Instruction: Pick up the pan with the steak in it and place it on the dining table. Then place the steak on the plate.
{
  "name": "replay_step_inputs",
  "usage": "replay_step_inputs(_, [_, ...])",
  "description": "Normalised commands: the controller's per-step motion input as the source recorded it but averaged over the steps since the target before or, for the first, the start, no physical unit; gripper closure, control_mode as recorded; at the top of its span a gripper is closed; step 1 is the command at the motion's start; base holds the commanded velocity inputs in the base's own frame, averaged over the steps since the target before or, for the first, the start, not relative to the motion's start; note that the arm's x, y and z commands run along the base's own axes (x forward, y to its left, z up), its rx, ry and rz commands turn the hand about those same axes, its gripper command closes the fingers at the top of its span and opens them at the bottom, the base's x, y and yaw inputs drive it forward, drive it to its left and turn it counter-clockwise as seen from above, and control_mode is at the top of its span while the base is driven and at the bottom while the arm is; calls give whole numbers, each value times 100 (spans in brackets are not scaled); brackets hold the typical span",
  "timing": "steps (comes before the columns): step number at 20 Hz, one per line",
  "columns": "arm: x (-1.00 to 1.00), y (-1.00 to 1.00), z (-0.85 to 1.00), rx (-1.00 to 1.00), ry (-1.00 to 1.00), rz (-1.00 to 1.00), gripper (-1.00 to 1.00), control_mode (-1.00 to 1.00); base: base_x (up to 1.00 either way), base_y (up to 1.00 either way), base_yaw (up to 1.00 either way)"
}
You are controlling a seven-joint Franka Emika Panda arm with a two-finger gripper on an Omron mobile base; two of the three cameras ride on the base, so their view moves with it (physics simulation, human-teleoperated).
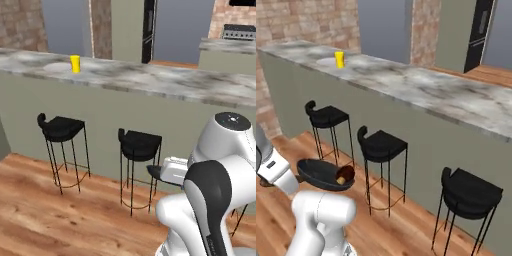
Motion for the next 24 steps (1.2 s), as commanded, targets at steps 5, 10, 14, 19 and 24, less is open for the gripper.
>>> replay_step_inputs(5, [0, 0, 0, 0, 0, 0, 100, 100, 0, 6, -45])
replay_step_inputs(10, [0, 0, 0, 0, 0, 0, 100, 100, -12, 15, -27])
replay_step_inputs(14, [0, 0, 0, 0, 0, 0, 100, 100, -17, 31, 0])
replay_step_inputs(19, [0, 0, 0, 0, 0, 0, 100, 100, 0, 83, -5])
replay_step_inputs(24, [0, 0, 0, 0, 0, 0, 100, 100, 0, 96, -8])
